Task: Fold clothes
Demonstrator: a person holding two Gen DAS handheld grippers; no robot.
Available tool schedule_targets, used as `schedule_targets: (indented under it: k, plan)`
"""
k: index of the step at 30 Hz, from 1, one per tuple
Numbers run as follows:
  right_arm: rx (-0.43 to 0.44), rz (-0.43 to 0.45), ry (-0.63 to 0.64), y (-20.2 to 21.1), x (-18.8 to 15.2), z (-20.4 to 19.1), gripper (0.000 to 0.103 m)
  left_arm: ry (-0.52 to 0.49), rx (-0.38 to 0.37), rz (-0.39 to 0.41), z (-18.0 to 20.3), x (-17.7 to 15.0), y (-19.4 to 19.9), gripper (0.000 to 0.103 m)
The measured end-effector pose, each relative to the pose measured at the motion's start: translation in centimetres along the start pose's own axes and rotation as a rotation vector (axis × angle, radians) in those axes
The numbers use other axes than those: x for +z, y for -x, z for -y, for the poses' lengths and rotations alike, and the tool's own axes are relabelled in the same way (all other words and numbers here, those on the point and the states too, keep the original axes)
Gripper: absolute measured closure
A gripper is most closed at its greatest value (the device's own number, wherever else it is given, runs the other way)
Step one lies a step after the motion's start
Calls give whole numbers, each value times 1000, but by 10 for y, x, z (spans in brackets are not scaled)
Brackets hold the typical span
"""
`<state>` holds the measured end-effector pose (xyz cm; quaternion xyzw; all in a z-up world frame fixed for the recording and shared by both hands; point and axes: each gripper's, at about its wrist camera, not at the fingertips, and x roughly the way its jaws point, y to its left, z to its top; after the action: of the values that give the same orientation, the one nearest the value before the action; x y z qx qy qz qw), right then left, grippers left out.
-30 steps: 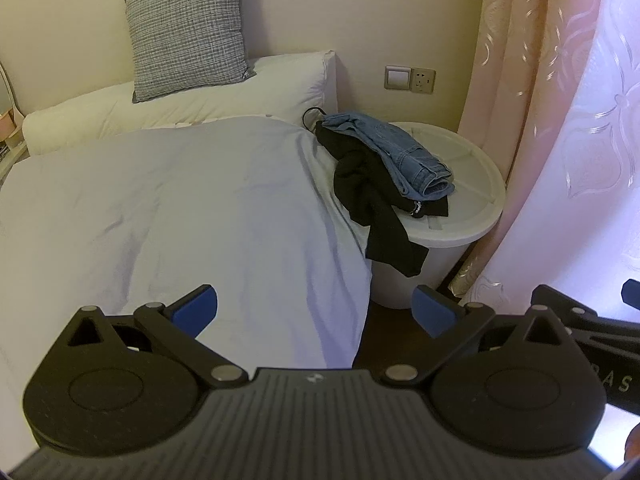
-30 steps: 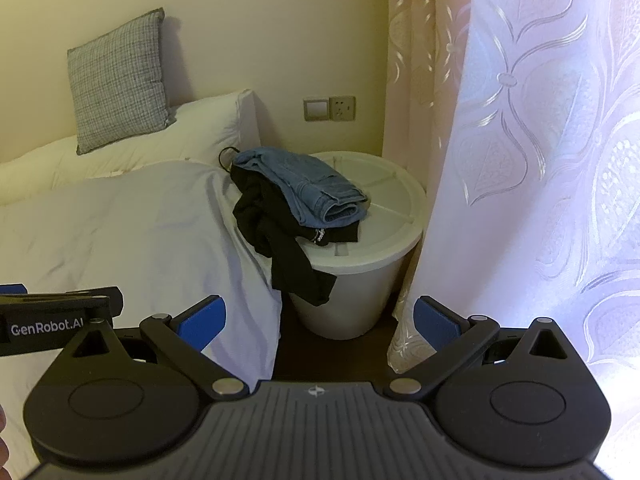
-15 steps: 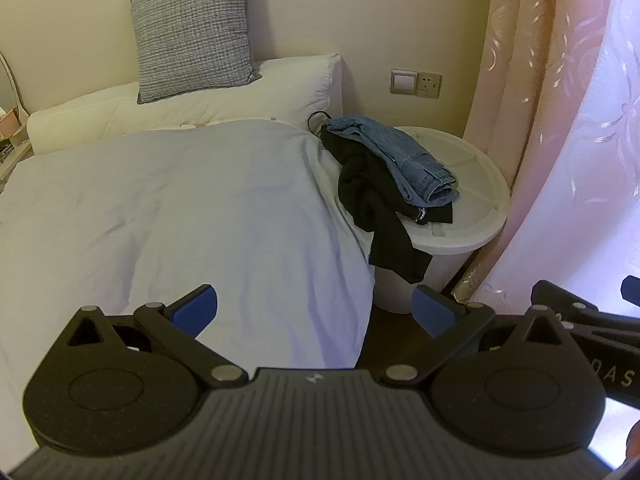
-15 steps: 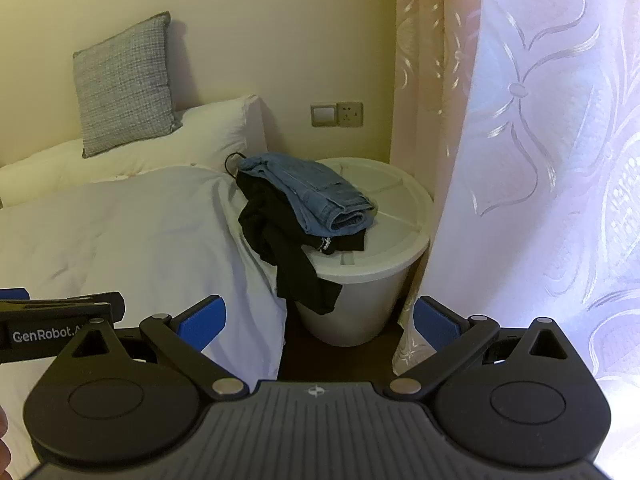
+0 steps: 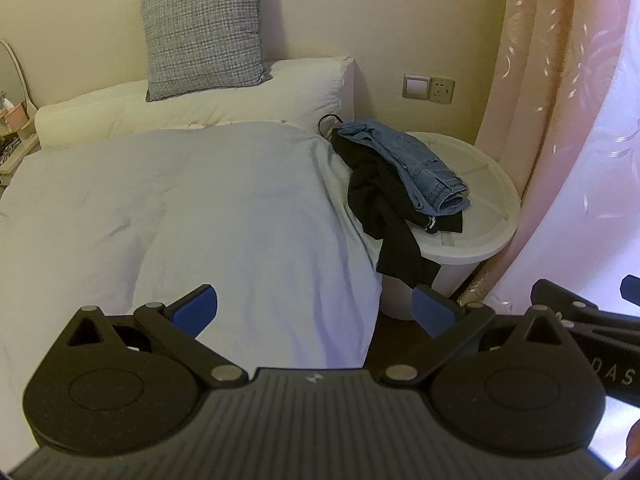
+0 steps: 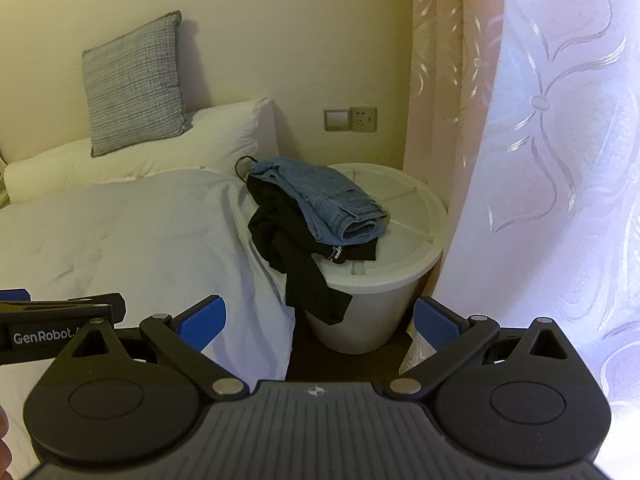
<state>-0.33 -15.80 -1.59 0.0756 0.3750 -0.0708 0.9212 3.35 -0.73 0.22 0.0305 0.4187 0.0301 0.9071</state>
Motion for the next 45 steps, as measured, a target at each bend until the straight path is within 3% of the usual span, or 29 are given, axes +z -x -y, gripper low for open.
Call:
schedule_targets:
  k: [28, 39, 45]
  plan:
    - [36, -39, 33, -51, 33, 33, 0, 22, 31, -37, 35, 23, -39, 1]
    - [17, -51, 11, -68, 38, 28, 0, -21, -18, -59, 24, 34, -63, 1]
    - [-4, -13, 3, -83, 42, 18, 0, -88, -54, -55, 13, 47, -83, 1]
